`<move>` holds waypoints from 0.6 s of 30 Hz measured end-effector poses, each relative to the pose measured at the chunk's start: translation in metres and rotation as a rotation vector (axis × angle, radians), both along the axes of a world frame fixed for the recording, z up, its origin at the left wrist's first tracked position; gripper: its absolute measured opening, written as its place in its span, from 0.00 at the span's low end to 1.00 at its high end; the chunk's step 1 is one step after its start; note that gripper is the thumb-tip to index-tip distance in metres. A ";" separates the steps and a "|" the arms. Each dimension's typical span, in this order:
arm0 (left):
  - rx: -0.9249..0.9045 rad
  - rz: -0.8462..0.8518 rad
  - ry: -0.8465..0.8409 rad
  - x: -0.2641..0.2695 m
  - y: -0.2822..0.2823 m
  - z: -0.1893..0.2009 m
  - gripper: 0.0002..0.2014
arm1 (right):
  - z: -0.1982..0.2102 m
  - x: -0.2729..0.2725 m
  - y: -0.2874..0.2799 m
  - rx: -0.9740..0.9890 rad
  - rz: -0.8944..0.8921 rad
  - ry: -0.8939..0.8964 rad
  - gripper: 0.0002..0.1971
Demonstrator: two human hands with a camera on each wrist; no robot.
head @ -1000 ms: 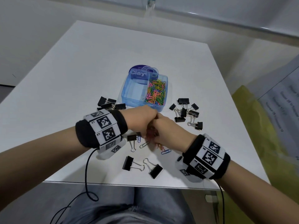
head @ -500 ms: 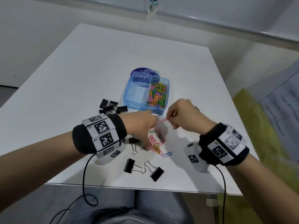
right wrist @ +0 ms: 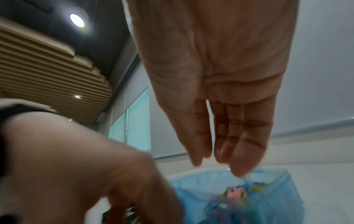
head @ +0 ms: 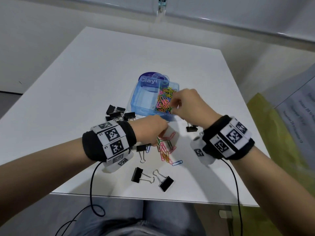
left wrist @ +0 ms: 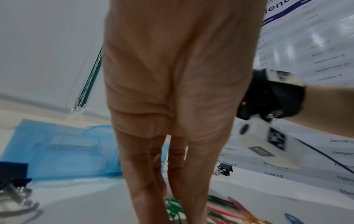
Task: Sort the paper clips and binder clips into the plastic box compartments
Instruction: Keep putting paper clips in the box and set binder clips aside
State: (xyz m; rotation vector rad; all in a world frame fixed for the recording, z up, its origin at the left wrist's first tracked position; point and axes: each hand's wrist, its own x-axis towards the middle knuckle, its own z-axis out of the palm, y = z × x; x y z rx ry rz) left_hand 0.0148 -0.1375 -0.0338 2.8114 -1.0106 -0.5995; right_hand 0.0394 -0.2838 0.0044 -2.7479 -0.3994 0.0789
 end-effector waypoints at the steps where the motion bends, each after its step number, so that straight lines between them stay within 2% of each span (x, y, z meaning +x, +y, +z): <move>1: -0.001 -0.001 -0.007 0.001 0.000 0.000 0.13 | -0.004 -0.013 -0.001 -0.051 0.034 0.083 0.07; 3: 0.011 -0.010 -0.019 0.001 0.001 0.001 0.09 | -0.010 -0.042 -0.001 -0.193 0.126 0.254 0.16; 5: 0.020 -0.009 -0.039 0.003 0.000 -0.001 0.02 | -0.019 -0.067 0.002 -0.262 0.173 0.314 0.23; 6: 0.020 -0.002 -0.054 0.004 -0.001 -0.003 0.03 | -0.024 -0.074 0.004 -0.268 0.161 0.317 0.28; 8: 0.029 -0.013 -0.082 0.004 -0.003 -0.004 0.14 | -0.034 -0.078 0.010 -0.311 0.153 0.290 0.33; 10: 0.028 0.006 -0.068 0.007 -0.002 -0.006 0.17 | -0.040 -0.075 0.017 -0.328 0.190 0.244 0.25; 13: 0.029 0.016 0.032 0.008 0.004 0.001 0.03 | -0.046 -0.067 0.021 -0.249 0.218 0.224 0.17; 15: 0.009 0.005 0.139 0.010 0.010 0.004 0.21 | -0.048 -0.062 0.020 -0.193 0.239 0.194 0.14; 16: -0.006 0.006 0.161 0.011 0.011 0.003 0.26 | -0.048 -0.060 0.019 -0.182 0.247 0.172 0.12; 18: -0.018 -0.017 0.149 0.011 0.012 0.004 0.30 | -0.048 -0.057 0.018 -0.171 0.251 0.131 0.08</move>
